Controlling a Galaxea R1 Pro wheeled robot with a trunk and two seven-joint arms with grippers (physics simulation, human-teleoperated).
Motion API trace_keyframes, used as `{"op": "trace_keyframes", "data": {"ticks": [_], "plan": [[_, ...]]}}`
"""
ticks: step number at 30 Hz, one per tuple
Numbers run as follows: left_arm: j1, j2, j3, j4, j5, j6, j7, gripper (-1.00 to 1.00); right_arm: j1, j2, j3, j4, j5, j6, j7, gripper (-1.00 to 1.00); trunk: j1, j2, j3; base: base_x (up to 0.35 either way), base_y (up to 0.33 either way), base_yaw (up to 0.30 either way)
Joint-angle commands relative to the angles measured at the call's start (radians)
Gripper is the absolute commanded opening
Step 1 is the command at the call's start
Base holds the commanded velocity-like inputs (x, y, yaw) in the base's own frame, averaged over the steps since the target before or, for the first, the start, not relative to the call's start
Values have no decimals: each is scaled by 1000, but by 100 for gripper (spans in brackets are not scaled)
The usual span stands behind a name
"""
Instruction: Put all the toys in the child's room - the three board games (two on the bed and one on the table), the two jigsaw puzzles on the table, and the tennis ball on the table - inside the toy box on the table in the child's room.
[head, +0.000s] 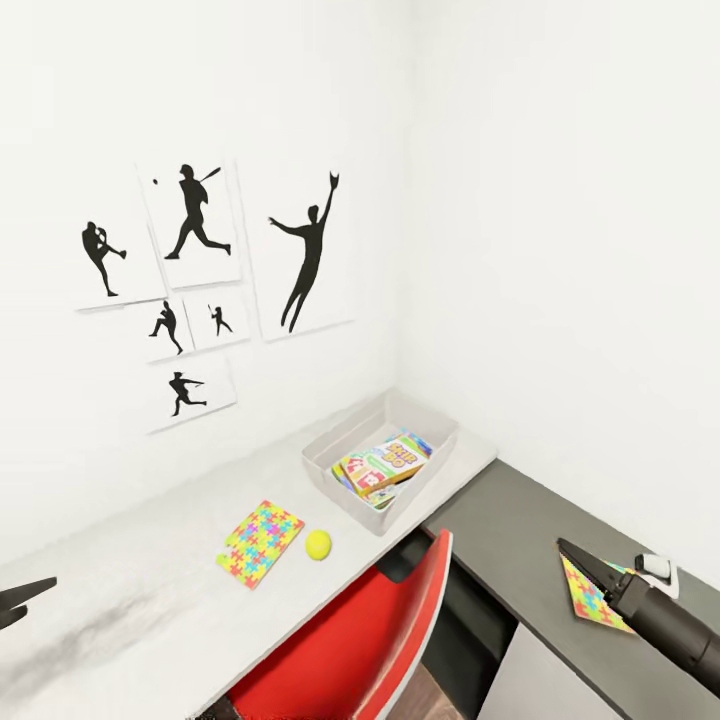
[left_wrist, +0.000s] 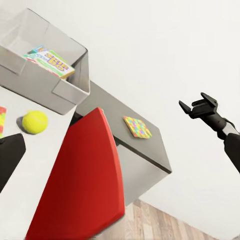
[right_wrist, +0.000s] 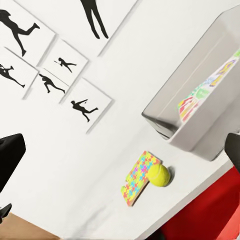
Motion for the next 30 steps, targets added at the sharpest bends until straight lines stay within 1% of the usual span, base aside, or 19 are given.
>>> {"op": "trace_keyframes", "data": {"ticks": [1,11,14,23,30], "plan": [[1,0,0,-1,2,11,-2,100,-1,-1,0,0,-2,7,1,100,1,-2,-3,0,0,273],[1,0,0,-1,3,11,-2,100,-1,-1,0,0,0,8,-1,100,1,-2,-10,0,0,272],[1,0,0,-1,3,11,-2,100,-2,-1,5,0,0,8,-1,100,1,-2,-12,0,0,186],[1,-1,-1,-1,3,11,-2,100,-1,6,10,1,0,4,-4,100,1,-2,-13,0,0,35],[1,-1,-1,-1,3,11,-2,100,-1,5,10,1,1,5,-9,100,1,-2,-13,0,0,2]]}}
